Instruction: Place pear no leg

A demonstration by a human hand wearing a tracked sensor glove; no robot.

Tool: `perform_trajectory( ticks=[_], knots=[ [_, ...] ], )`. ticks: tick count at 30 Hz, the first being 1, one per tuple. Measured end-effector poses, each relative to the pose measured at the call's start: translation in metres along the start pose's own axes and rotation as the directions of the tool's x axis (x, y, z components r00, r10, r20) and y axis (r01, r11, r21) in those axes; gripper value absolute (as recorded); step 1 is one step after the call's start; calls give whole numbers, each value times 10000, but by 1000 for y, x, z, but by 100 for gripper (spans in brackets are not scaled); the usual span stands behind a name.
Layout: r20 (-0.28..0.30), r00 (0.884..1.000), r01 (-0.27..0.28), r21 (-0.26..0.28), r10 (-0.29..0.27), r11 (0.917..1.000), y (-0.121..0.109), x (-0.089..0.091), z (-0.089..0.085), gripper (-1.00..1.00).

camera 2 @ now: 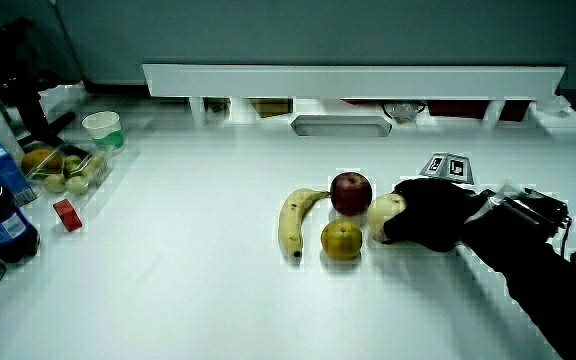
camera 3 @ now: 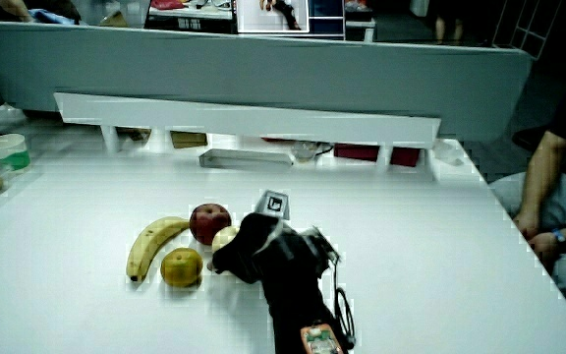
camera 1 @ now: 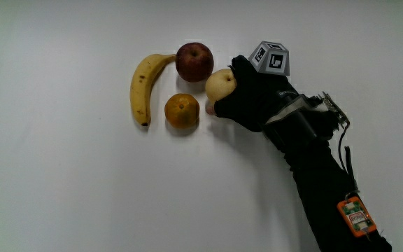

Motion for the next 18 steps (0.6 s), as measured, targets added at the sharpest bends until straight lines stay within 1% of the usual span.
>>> perform_trajectory(
  ticks=[1, 3, 5, 6, 7, 8, 9, 10, 11, 12, 13, 14, 15, 16, 17, 18],
  knots=[
    [165, 9998, 83, 1, -83, 10000, 2, 1, -1, -67],
    [3, 10000, -37, 116, 37, 9999, -2, 2, 1, -78],
    [7, 10000, 58, 147, -58, 9999, -4, 4, 2, -89],
    [-16, 9999, -170, 231, 170, 9996, -9, 3, 4, -94],
    [97, 10000, -5, 184, 4, 9998, -9, 6, 6, -100],
    [226, 9997, -80, 272, 74, 9996, -17, 3, 10, -100],
    [297, 9990, -345, 331, 336, 9989, -23, 1, 13, -100],
    [516, 9984, -229, 312, 213, 9993, -28, 0, 16, -100],
    [718, 9968, -364, 285, 343, 9989, -36, -3, 20, -100],
    [956, 9950, -293, 218, 271, 9993, -41, -4, 21, -100],
    [964, 9943, -485, 198, 464, 9986, -51, -8, 24, -100],
    [1172, 9915, -593, 159, 570, 9981, -58, -10, 26, -100],
    [1434, 9882, -569, 217, 532, 9981, -67, -13, 29, -100],
    [1666, 9840, -682, 212, 638, 9974, -77, -17, 32, -100],
    [2056, 9775, -518, 208, 465, 9984, -85, -20, 33, -100],
    [2274, 9720, -634, 84, 598, 9980, -94, -23, 34, -100]
  ],
)
